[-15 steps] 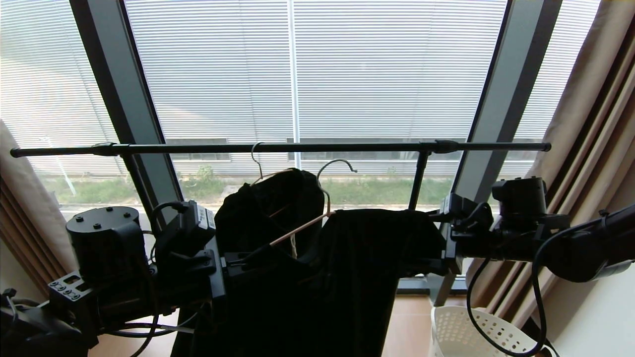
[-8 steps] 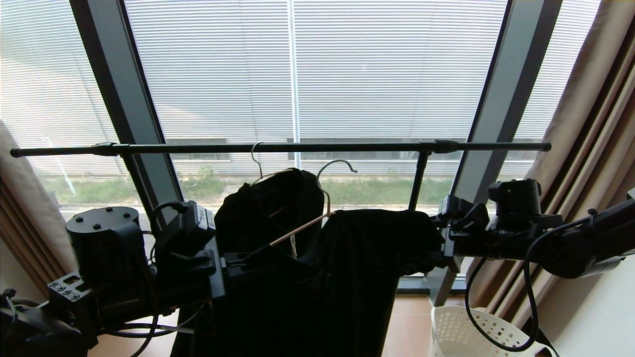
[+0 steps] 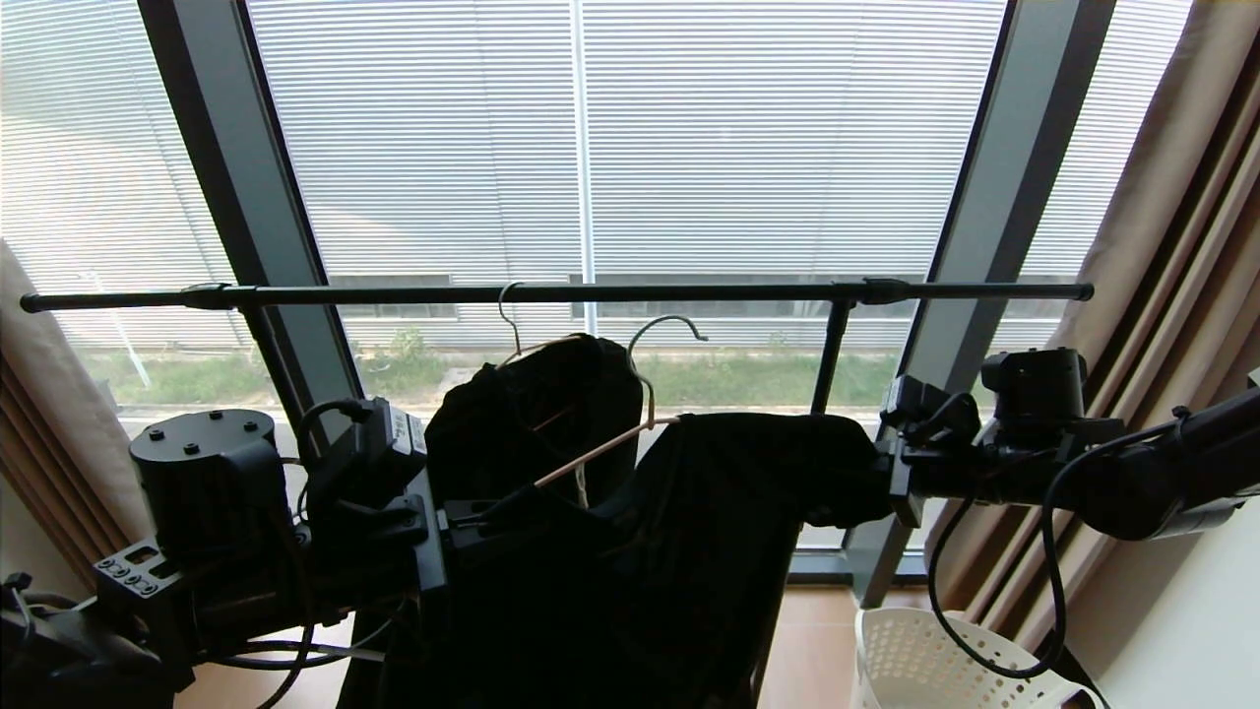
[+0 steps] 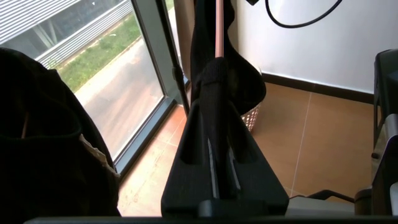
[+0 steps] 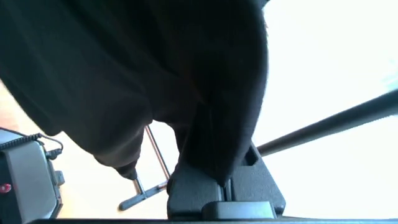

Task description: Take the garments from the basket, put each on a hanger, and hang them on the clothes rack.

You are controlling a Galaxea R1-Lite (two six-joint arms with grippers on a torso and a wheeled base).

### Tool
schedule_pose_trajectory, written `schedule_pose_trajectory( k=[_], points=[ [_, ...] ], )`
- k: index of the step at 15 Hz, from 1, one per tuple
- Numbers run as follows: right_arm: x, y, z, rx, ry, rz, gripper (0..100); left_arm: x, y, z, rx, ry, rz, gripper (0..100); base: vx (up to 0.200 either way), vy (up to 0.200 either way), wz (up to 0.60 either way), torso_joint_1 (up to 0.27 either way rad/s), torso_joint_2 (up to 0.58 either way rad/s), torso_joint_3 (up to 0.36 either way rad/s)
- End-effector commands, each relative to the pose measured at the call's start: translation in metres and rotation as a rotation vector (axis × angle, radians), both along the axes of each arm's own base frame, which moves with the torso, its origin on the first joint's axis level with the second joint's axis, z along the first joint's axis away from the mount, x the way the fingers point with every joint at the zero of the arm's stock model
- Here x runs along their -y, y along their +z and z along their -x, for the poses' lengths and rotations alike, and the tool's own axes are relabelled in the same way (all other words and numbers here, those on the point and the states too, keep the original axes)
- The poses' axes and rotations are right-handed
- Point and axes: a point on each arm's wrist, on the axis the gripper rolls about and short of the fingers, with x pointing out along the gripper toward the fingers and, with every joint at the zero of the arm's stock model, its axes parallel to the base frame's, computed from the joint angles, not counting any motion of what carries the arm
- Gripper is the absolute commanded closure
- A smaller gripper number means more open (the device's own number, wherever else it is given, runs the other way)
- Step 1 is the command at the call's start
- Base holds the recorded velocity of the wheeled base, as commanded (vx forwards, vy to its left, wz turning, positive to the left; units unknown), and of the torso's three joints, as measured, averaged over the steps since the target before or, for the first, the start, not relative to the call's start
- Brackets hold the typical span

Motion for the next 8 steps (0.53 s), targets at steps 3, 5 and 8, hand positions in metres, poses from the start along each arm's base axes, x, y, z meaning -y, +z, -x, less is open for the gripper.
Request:
schedule_pose_trajectory(
  k=[3, 5, 8],
  points=[
    [0.011, -0.003, -0.007, -0.001, -0.031, 0.000, 100, -0.001, 0.001, 0.000, 0.003, 0.004, 0.001, 100, 0.000, 0.000, 0.00, 0.000, 0.00, 0.000],
    [0.015, -0.006, -0.011, -0.004, -0.043, -0.001, 100, -0.002, 0.000, -0.001, 0.001, 0.009, 0.000, 100, 0.000, 0.000, 0.00, 0.000, 0.00, 0.000],
    [0.019, -0.007, -0.013, -0.004, -0.055, 0.000, 100, -0.003, 0.001, -0.001, 0.006, 0.012, 0.002, 100, 0.000, 0.000, 0.00, 0.000, 0.00, 0.000]
  ],
)
